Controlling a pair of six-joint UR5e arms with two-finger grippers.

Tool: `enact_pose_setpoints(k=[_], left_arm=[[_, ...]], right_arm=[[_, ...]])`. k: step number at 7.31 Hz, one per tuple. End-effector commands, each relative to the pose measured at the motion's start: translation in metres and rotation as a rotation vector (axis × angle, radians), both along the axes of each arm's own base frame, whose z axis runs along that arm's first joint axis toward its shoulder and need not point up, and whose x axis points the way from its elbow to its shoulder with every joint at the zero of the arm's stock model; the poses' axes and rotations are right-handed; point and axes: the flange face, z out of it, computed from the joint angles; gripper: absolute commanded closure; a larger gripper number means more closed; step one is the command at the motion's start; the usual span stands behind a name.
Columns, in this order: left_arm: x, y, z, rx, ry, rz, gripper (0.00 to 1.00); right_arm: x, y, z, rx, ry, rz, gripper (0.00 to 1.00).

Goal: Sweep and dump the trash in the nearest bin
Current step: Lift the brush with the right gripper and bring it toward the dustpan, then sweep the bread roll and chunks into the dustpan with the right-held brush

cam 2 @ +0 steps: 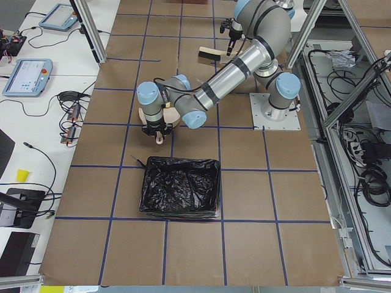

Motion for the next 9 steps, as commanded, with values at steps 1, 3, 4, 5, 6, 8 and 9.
enact_pose_setpoints(k=[1,3,4,5,6,8,9], left_arm=[[0.0,0.0,0.001,-0.001,0.0,0.0,0.93],[0.0,0.0,0.0,-0.001,0.0,0.002,0.93],[0.0,0.0,0.0,0.0,-0.002,0.002,0.93],[0.0,0.0,0.0,0.001,-0.003,0.002,0.93],[0.0,0.0,0.0,0.0,-0.002,0.002,0.93],[0.0,0.001,0.001,-0.001,-0.002,0.0,0.93],[0.001,0.002,0.002,-0.003,-0.005,-0.002,0.93]], right_arm=[[0.0,-0.009,0.007,-0.019,-0.003,0.047,0.89],[0.021,-0.044,0.046,-0.064,-0.019,0.117,0.9],[0.032,-0.068,0.059,-0.038,0.019,0.171,0.9],[0.048,-0.092,0.08,-0.061,0.012,0.239,0.9],[0.063,-0.118,0.076,-0.048,0.037,0.293,0.9],[0.094,-0.165,0.07,-0.003,0.126,0.375,0.9],[0.112,-0.188,0.083,0.006,0.135,0.389,0.9]])
